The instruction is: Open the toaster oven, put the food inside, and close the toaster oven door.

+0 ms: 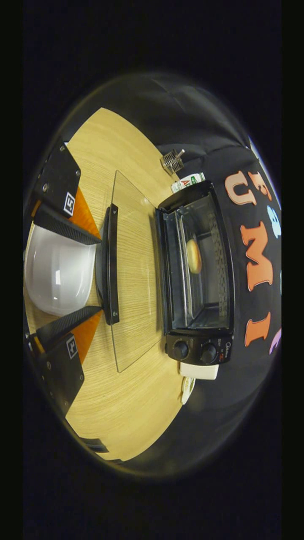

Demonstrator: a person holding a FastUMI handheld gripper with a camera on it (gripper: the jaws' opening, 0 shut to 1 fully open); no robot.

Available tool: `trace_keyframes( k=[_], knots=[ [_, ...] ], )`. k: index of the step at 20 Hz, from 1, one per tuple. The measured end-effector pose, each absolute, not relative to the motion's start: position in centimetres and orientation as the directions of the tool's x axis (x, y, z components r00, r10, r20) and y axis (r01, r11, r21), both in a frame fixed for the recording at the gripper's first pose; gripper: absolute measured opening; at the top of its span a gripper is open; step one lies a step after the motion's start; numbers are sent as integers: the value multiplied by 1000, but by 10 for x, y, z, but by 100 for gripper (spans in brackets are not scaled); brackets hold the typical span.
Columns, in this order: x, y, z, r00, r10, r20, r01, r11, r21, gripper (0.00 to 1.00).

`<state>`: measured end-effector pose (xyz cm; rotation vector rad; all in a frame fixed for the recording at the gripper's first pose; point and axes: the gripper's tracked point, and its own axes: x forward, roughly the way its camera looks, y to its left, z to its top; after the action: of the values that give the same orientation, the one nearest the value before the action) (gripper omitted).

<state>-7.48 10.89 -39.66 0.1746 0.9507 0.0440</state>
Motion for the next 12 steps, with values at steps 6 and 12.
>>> trace_keyframes(
  k=[6,12],
  knots=[
    [-55,117,-368,645,159,-748,18,975,223,87],
    [-10,106,-343,737,75,-672,-17,996,93,90]
  ],
)
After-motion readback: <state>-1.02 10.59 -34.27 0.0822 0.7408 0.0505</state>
